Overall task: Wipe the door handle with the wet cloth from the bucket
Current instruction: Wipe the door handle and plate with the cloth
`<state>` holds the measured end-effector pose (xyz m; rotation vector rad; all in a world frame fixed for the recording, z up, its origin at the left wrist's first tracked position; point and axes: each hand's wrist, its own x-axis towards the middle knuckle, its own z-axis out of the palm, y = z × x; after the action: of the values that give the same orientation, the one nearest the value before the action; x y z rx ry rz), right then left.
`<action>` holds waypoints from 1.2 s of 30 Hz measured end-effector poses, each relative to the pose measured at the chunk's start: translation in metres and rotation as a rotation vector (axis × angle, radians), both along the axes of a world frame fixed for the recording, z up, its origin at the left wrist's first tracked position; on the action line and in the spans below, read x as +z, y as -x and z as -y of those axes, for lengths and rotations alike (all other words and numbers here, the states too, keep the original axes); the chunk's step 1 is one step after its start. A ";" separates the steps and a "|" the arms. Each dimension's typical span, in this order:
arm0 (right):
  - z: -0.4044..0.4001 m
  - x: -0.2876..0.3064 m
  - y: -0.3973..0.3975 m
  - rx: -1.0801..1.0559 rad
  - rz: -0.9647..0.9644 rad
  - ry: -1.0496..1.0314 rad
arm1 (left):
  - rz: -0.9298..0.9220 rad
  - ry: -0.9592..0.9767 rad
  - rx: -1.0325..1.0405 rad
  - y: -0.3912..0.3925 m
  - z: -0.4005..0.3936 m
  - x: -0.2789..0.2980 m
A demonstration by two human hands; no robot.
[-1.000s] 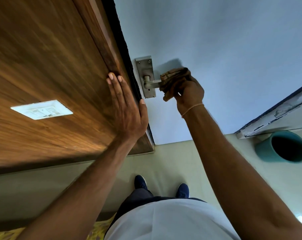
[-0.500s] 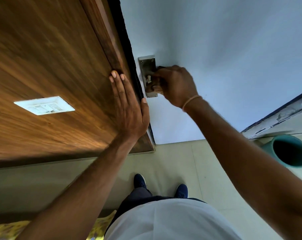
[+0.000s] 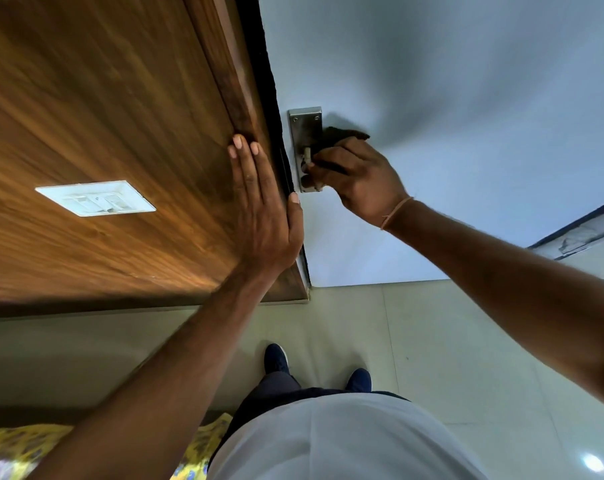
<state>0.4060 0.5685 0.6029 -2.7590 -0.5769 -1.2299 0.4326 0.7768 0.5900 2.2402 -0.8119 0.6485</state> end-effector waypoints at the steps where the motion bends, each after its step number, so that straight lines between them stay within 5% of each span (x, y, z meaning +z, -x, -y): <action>1: -0.008 0.000 -0.005 0.016 0.000 0.009 | -0.001 0.003 0.003 0.001 0.001 0.000; 10: -0.023 -0.001 -0.024 0.038 -0.051 0.050 | 0.001 0.004 0.027 0.001 0.003 -0.002; 19: -0.038 0.003 -0.013 -0.154 -0.092 -0.324 | -0.001 0.005 0.025 0.003 0.003 0.002; 27: -0.028 -0.012 -0.021 -0.101 -0.031 -0.017 | -0.004 0.018 0.035 0.004 0.005 0.000; 36: -0.012 -0.004 -0.007 -0.036 -0.034 -0.079 | -0.002 0.004 0.025 0.003 0.003 0.001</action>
<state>0.4129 0.5806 0.5989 -2.7301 -0.4669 -1.1840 0.4297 0.7741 0.5909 2.2500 -0.7823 0.6593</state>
